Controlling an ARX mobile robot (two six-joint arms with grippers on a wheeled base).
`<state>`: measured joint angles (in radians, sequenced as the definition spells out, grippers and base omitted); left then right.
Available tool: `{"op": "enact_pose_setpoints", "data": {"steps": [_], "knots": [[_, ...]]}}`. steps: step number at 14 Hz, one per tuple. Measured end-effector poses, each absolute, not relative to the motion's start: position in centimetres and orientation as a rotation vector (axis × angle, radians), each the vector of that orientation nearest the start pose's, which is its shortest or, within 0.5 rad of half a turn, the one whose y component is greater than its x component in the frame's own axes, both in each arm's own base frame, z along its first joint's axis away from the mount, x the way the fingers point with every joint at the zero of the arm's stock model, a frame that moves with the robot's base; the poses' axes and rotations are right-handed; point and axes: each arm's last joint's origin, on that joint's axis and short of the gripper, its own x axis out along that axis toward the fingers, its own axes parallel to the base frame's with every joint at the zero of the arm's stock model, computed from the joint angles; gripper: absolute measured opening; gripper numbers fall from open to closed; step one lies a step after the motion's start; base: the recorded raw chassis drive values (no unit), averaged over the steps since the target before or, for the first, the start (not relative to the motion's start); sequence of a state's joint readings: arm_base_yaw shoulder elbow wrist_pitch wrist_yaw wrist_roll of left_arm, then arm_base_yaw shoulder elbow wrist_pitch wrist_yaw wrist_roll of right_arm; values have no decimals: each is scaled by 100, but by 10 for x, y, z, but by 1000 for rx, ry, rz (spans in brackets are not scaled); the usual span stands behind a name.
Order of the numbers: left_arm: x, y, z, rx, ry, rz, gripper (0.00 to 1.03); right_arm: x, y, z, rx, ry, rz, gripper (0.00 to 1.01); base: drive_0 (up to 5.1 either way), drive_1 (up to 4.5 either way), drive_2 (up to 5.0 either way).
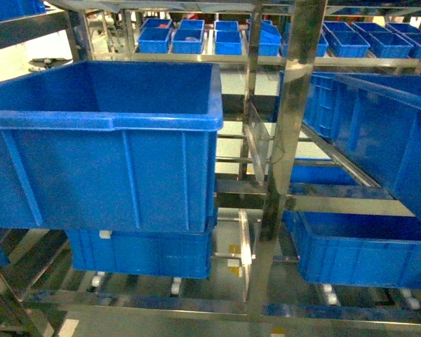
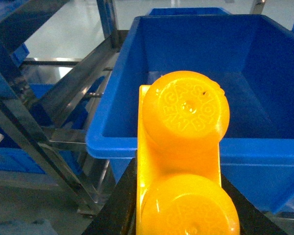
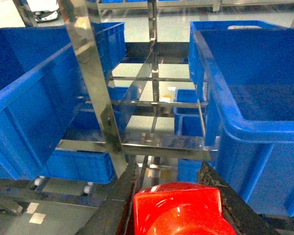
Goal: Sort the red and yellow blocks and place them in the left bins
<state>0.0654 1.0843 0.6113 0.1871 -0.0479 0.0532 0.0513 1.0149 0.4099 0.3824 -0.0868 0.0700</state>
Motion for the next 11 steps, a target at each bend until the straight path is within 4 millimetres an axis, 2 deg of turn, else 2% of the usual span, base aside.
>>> {"op": "enact_pose_setpoints", "data": {"steps": [4, 9, 11], "knots": [[234, 17, 252, 50, 289, 105, 26, 210, 13, 217, 74, 226, 130, 28, 478, -241, -241], [234, 16, 252, 50, 285, 99, 26, 210, 12, 217, 74, 226, 120, 28, 0, 0, 0], [234, 16, 252, 51, 288, 101, 26, 210, 12, 217, 74, 224, 121, 28, 321, 79, -422]]}}
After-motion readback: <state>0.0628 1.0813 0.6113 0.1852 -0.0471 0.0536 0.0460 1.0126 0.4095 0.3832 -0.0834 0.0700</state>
